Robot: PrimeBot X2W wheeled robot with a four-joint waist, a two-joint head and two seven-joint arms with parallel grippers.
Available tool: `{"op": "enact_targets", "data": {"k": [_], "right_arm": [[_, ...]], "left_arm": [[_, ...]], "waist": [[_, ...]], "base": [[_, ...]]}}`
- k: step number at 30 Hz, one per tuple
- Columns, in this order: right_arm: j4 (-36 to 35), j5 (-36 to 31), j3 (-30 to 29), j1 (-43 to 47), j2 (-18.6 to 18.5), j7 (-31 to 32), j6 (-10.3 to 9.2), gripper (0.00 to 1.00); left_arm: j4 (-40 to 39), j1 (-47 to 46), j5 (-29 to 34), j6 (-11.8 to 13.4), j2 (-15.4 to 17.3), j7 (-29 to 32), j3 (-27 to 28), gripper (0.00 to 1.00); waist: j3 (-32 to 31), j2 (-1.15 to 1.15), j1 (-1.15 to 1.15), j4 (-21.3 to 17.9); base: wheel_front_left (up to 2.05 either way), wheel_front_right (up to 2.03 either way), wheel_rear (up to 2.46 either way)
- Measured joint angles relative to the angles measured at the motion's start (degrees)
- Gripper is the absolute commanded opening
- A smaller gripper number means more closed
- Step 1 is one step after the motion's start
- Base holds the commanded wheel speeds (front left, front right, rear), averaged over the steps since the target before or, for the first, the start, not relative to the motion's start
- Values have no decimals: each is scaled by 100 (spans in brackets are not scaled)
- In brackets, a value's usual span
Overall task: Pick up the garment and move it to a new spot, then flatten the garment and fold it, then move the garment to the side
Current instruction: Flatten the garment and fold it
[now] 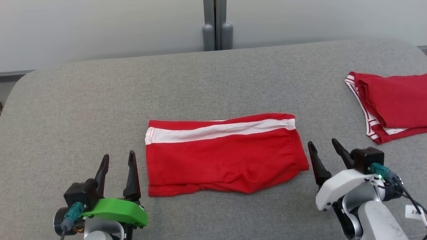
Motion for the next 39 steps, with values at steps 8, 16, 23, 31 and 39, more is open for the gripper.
{"op": "enact_targets", "data": {"k": [8,16,23,31,39], "right_arm": [[458,165,200,-623,-308,1366,0,100],[1194,784,491,-1034,-581,2372,0,100],[1493,1450,756,-1257,-761,2635,-1,23],[1512,1930,898,-1367,-1073,2593,2,0],[1241,2299,524,-1303,-1758,2781,0,0]], "left_arm": [[90,-17,11,0,-42,-70,-20,100],[177,-116,33,1,-94,-93,-54,100],[179,-157,37,11,-93,-120,-44,100],[113,-187,79,51,-66,-135,-56,100],[3,-231,82,70,-56,-125,-119,100]], "waist": [[104,0,0,245],[250,0,0,539],[367,0,0,686],[382,0,0,530],[443,0,0,309]], "base": [[0,0,0],[0,0,0],[0,0,0],[0,0,0],[0,0,0]]}}
